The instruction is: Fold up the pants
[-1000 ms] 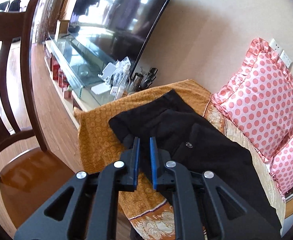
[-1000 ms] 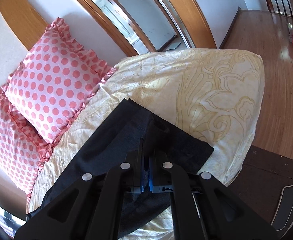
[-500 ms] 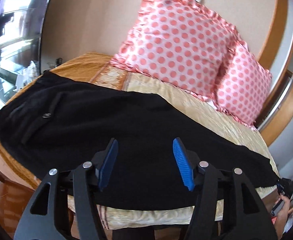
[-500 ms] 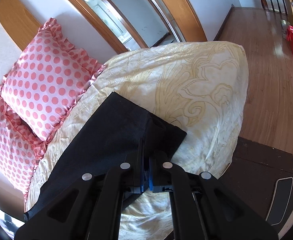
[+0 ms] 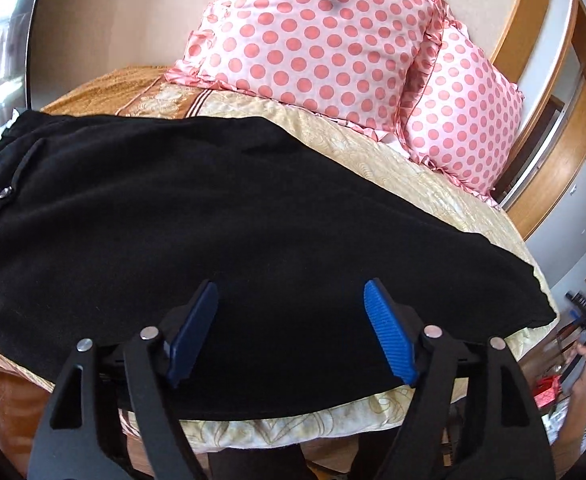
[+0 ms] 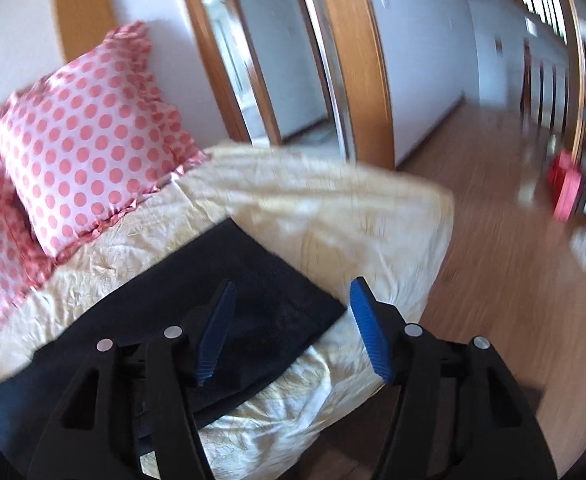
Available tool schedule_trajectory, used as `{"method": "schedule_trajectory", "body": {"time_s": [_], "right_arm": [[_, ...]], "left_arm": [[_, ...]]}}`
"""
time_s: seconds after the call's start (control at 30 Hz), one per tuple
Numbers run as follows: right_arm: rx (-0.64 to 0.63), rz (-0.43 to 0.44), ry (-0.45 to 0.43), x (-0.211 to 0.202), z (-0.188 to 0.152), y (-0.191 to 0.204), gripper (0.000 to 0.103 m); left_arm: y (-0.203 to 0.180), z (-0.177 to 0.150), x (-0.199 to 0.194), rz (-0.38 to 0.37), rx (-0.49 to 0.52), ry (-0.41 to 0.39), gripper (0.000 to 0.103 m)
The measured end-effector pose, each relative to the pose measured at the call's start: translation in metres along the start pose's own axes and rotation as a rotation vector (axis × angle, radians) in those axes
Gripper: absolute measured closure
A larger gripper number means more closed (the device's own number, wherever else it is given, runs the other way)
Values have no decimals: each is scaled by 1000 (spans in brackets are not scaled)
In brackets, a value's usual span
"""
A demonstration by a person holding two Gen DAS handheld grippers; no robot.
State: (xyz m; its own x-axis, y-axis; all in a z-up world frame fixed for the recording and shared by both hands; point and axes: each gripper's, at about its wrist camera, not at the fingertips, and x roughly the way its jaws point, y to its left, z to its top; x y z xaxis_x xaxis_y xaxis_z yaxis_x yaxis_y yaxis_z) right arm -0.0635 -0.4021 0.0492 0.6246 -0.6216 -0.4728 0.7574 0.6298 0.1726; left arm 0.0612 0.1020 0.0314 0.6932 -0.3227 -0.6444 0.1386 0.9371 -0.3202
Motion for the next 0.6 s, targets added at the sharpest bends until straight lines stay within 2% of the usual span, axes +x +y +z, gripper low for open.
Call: {"method": "schedule_trajectory", "body": {"time_s": [0.03,0.1,0.13,0.2,0.3,0.37,0.43,0.47,0.6], "right_arm": [[-40,45,-7,-3,4,13,41],[-148,272,38,-5,8,63,41],[-184,358,68,-3,7,84,43],[-303,572,155,4,-2,147,51],[-479,742,207,7,-22,229,56],[-622,813,237,11,-42,285,56],[-719,851,305,22,-60,327,56],[-763,854,339,27,-71,343,56],[-910,814,387,39,-95,377,57]], "left_arm": [[-3,-1,-2,15,14,-10,22],[-10,-4,-1,32,45,-22,20],[-14,-6,1,39,64,-21,19],[-20,-10,3,48,81,-18,17],[-28,-15,5,76,106,-36,13],[-32,-18,5,95,115,-47,9],[-34,-20,5,107,115,-56,6],[-35,-21,6,110,114,-55,5],[-34,-25,11,114,123,-45,2]]}}
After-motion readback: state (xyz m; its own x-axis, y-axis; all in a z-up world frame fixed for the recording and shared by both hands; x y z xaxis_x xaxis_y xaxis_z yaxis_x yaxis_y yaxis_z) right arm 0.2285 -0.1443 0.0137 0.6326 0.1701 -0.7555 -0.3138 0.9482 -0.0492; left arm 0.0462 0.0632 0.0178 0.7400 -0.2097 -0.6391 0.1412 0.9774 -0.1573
